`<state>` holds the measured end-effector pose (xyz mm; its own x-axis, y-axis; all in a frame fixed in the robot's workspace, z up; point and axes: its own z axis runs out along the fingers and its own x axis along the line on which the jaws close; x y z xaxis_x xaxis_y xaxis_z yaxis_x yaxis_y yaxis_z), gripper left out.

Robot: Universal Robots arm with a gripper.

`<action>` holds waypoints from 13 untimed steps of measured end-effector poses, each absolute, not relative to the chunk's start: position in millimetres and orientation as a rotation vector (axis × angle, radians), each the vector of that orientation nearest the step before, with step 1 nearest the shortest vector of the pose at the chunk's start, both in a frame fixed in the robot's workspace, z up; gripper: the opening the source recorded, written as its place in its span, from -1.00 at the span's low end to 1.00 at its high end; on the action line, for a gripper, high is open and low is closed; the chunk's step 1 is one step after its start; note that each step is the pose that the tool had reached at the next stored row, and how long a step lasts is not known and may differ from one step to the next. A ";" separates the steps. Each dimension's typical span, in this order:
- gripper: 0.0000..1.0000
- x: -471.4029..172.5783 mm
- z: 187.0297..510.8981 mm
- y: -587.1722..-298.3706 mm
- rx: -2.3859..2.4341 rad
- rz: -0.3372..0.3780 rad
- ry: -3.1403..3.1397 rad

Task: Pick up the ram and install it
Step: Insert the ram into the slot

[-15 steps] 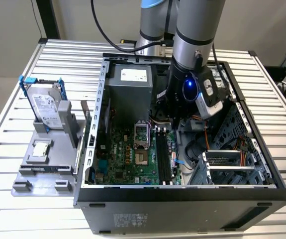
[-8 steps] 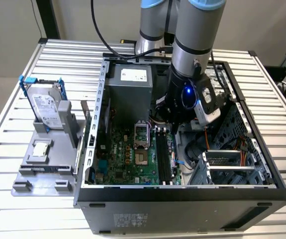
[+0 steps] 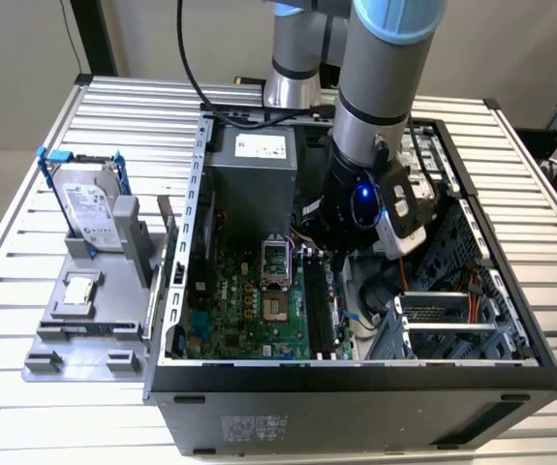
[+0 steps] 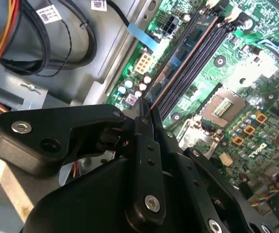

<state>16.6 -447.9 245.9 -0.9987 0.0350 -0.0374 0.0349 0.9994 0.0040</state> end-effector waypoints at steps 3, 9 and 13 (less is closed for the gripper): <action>-1.00 16.5 239.5 -451.9 0.052 0.005 3.108; -1.00 15.7 234.4 -452.5 0.052 0.005 3.116; -1.00 15.4 229.3 -452.7 0.053 0.004 3.121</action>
<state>15.4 -452.7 229.3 -0.9992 0.0337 -0.0199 0.0336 0.9994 0.0031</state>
